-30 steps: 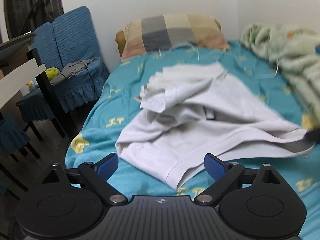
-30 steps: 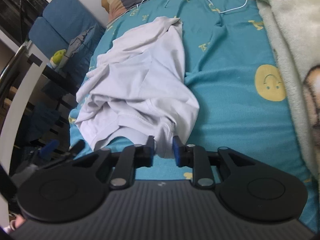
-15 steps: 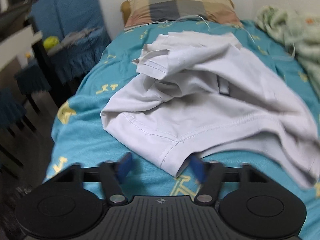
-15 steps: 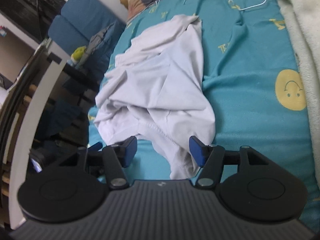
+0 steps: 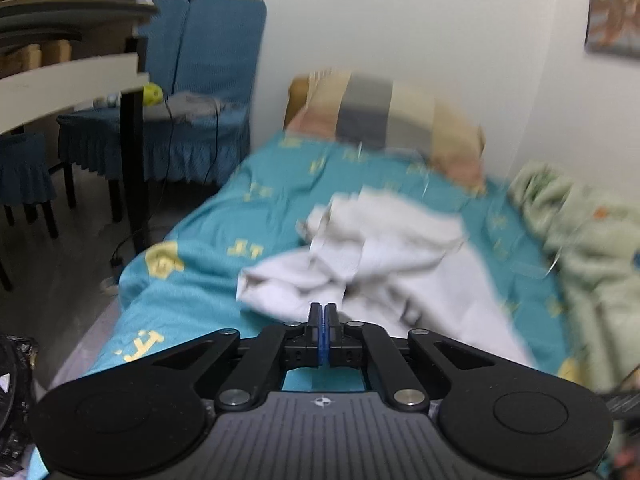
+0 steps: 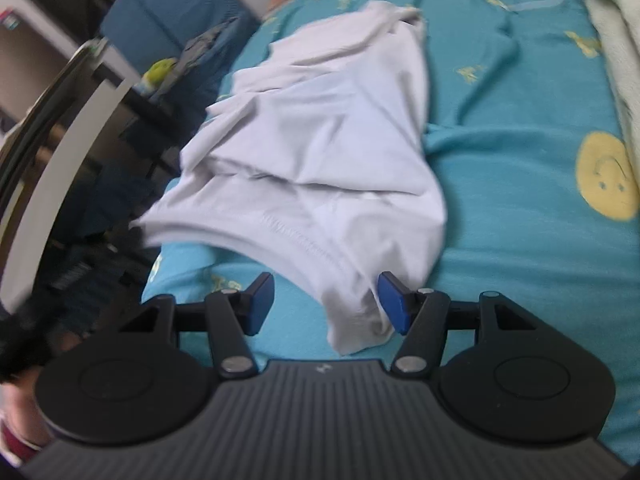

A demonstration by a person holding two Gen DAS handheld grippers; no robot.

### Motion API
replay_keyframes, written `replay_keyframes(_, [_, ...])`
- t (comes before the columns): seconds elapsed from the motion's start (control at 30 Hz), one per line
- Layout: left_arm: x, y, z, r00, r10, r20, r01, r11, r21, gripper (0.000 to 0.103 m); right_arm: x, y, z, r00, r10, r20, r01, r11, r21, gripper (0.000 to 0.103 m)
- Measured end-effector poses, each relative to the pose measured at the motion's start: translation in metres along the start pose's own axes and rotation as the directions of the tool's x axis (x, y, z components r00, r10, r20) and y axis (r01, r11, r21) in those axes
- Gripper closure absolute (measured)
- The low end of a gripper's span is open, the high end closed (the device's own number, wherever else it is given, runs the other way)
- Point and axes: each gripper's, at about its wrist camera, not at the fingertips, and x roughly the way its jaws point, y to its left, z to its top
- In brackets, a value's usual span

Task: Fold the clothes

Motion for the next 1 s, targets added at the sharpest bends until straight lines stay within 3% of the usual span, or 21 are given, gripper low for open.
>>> replay_keyframes(0.07, [-0.018,-0.001,0.007,0.998,-0.024,0.055,0.024,1.000,-0.002,0.103,0.000,0.012,-0.003,0.999,0.031,0.015,-0.030,0.997,-0.066,0.042])
replay_keyframes(0.13, [-0.022,-0.002,0.010,0.997,-0.042,0.057,0.042,0.999,0.008,0.103,0.002,0.021,-0.005,0.999,0.039,0.033,-0.035,0.994,-0.108,0.044])
replay_keyframes(0.3, [-0.003,-0.011,0.000,0.999,-0.029,-0.036,0.033,0.995,0.091,0.100,0.024,0.024,-0.010,0.999,-0.045,-0.023,0.041,0.987,-0.156,0.044])
replay_keyframes(0.4, [0.013,-0.015,-0.009,0.997,-0.018,-0.077,0.028,0.990,0.141,0.086,0.036,0.021,-0.015,0.994,-0.099,-0.048,0.089,0.979,-0.182,0.045])
replay_keyframes(0.43, [0.020,-0.015,-0.012,0.996,-0.014,-0.093,0.029,0.987,0.160,0.080,0.037,0.021,-0.016,0.993,-0.106,-0.046,0.096,0.978,-0.187,0.048])
replay_keyframes(0.5, [0.032,-0.016,-0.020,0.992,-0.008,-0.128,0.035,0.978,0.205,0.074,0.036,0.020,-0.015,0.989,-0.142,-0.036,0.133,0.973,-0.187,0.074])
replay_keyframes(0.57, [0.044,-0.018,-0.027,0.986,0.001,-0.164,0.043,0.964,0.264,0.064,0.031,0.013,-0.011,0.985,-0.170,-0.033,0.163,0.974,-0.156,0.092])
replay_keyframes(0.63, [0.052,-0.022,-0.033,0.985,0.010,-0.174,0.048,0.944,0.327,0.055,0.025,0.005,-0.007,0.981,-0.193,-0.025,0.189,0.975,-0.118,0.100])
replay_keyframes(0.73, [0.058,-0.034,-0.040,0.986,-0.001,-0.165,0.070,0.908,0.412,0.047,0.012,-0.005,-0.001,0.982,-0.189,0.008,0.189,0.980,-0.053,0.100])
replay_keyframes(0.83, [0.065,-0.047,-0.048,0.987,0.011,-0.163,0.072,0.867,0.493,0.046,-0.002,-0.009,0.006,0.988,-0.151,0.040,0.151,0.988,-0.009,0.100])
replay_keyframes(1.0, [0.073,-0.055,-0.055,0.981,0.014,-0.196,0.090,0.854,0.513,0.046,-0.012,-0.002,0.011,0.994,-0.094,0.063,0.094,0.996,0.001,0.100])
